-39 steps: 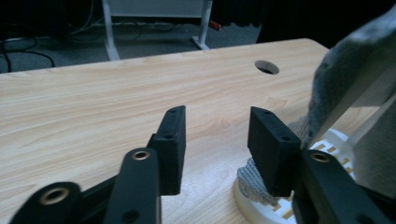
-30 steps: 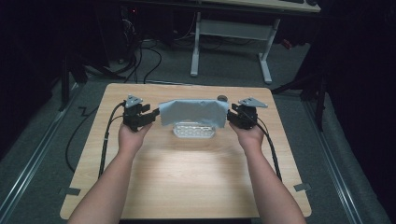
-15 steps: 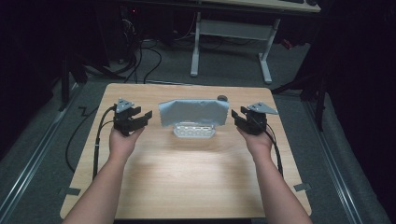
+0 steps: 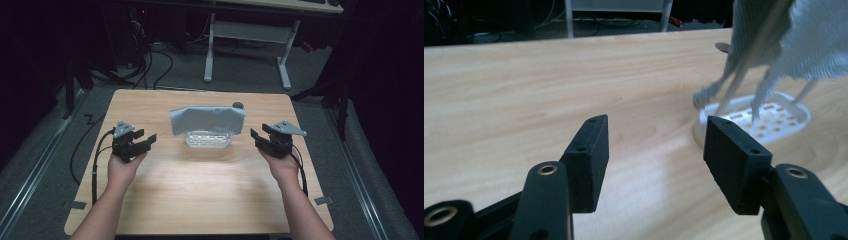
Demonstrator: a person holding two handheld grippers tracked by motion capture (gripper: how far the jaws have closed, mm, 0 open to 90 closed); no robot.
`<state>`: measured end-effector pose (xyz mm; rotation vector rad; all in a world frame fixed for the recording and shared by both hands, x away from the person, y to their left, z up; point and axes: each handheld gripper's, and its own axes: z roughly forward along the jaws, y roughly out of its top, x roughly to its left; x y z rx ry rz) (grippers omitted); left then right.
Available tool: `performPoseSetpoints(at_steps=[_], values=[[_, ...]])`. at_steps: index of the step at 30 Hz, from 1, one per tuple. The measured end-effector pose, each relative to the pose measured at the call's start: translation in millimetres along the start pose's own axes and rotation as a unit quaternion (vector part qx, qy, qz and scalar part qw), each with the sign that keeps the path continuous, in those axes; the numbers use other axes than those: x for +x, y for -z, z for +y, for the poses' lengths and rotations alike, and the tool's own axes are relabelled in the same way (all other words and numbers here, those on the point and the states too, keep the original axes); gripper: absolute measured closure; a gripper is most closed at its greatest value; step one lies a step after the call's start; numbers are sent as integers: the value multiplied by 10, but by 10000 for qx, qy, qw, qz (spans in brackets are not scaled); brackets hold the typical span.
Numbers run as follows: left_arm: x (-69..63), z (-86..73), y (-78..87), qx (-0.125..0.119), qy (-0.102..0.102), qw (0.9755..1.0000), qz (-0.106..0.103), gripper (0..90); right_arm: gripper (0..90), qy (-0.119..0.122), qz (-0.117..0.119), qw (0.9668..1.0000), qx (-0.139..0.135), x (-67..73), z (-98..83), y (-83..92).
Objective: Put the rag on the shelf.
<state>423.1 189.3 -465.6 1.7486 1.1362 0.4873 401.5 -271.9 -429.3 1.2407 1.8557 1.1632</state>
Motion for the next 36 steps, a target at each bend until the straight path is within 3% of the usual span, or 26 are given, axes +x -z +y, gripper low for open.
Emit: performPoseSetpoints(at_steps=[8,15,18,20,21,22,23,25,30,36], values=[[-102,-387,269,142,-34,9995,-277,421,420,96,-40,9999,71,114,-276,282],[-390,-746,436,480,-262,9972,-501,413,338,103,165,9996,208,318,-723,495],[-584,-930,468,719,-419,9946,-628,395,305,151,194,9988,431,427,-938,547],[-690,-1022,508,888,-328,9921,-822,394,266,104,222,9977,635,569,-1180,618],[-777,-1035,544,905,-440,9903,-961,380,260,223,249,9967,743,623,-1237,635],[-777,-1035,544,905,-440,9903,-961,376,260,223,249,9967,743,623,-1237,635],[-805,-1046,553,886,-523,9901,-957,376,226,515,322,9946,844,712,-1271,638],[-834,-1080,506,979,-495,9884,-1048,374,228,549,300,9944,855,727,-1266,630],[-843,-1094,453,1089,-510,9873,-1036,367,229,478,336,9956,729,710,-1245,630],[-817,-1081,451,1085,-508,9874,-1039,338,228,372,343,9958,769,639,-1276,634]])
